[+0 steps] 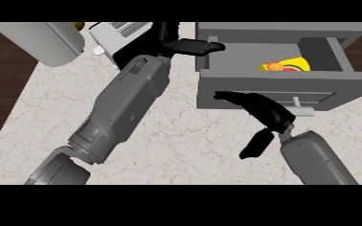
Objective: Pick up the cup, place it into the drawer and close the drawer
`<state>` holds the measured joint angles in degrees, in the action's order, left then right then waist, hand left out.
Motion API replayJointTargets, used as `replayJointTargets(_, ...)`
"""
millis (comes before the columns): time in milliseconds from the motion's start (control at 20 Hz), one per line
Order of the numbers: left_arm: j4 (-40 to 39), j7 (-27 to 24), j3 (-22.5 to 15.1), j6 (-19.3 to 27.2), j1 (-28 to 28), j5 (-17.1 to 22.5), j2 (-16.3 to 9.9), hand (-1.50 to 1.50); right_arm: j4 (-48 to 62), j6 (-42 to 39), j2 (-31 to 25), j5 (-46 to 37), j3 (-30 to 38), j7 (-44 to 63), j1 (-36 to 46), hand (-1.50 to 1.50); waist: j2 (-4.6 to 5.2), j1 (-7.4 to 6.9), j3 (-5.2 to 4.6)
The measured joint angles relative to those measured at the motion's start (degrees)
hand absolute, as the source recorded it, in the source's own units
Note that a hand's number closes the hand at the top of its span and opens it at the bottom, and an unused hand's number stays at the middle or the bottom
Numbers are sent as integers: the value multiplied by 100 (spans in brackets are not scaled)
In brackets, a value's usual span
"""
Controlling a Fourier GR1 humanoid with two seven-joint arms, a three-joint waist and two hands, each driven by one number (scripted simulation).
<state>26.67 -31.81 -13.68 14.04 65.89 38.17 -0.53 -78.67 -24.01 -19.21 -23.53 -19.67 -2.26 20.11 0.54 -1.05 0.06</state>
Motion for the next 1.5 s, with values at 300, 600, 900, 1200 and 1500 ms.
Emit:
replayJointTargets(300,464,-9,9,-270,-579,20,-257,-150,1998,687,262,-613,64,-800,735,150,-19,-278,-12)
replayJointTargets(600,919,124,-14,-540,-1013,55,-528,-150,3558,1146,240,-569,676,-1648,1672,150,37,-506,11)
replayJointTargets(900,1276,197,-52,-820,-1385,74,-782,-150,4511,1309,82,-291,1301,-2062,2378,150,107,-691,45)
replayJointTargets(1200,1491,303,-109,-1044,-1613,75,-969,-150,4706,957,24,-16,1514,-2228,2431,150,87,-772,49)
replayJointTargets(1500,1632,370,-133,-1238,-1727,99,-1079,-150,4642,461,-92,281,1663,-2208,2391,150,112,-859,66)
